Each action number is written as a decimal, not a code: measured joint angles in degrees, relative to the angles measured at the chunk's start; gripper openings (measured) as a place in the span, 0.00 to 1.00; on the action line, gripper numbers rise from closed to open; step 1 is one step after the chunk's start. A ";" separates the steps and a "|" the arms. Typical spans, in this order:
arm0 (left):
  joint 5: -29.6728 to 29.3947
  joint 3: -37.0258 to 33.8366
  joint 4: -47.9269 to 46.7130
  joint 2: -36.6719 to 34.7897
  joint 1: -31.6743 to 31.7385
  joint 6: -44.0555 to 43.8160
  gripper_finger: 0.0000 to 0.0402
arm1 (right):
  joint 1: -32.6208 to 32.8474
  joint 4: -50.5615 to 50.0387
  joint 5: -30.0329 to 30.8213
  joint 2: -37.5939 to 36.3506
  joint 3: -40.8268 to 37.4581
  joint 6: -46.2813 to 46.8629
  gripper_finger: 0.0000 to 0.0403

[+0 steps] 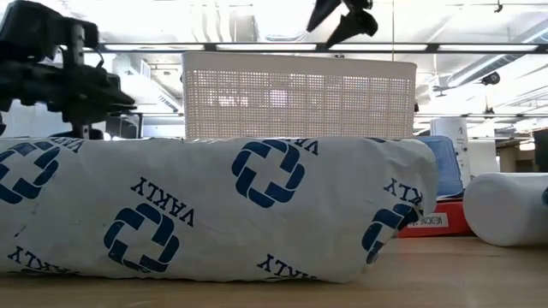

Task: Pick & place medical supplies in basket/bin
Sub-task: Put the violet and white pill bottle into the white bin

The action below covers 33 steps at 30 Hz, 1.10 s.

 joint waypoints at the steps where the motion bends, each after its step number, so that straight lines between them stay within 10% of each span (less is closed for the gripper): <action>1: -1.45 0.00 -0.09 0.01 0.01 -0.55 0.00 | -0.02 -1.20 0.39 0.00 0.07 -0.02 0.76; 7: -16.29 5.48 -3.64 -0.07 -0.57 -5.89 0.00 | 0.00 -5.92 1.06 0.02 -0.30 -0.20 0.75; 15: -35.33 34.49 -57.93 8.15 -1.47 -5.43 0.00 | 0.24 -7.23 1.04 0.02 -0.39 -0.40 0.75; 19: -34.59 43.16 -72.37 14.80 -1.51 -10.09 0.00 | 0.11 -7.29 1.02 0.21 -0.41 1.55 0.74; 33: -31.10 46.37 -72.45 28.91 -15.76 -29.47 0.00 | 0.24 -30.56 10.76 0.19 -0.48 5.46 0.84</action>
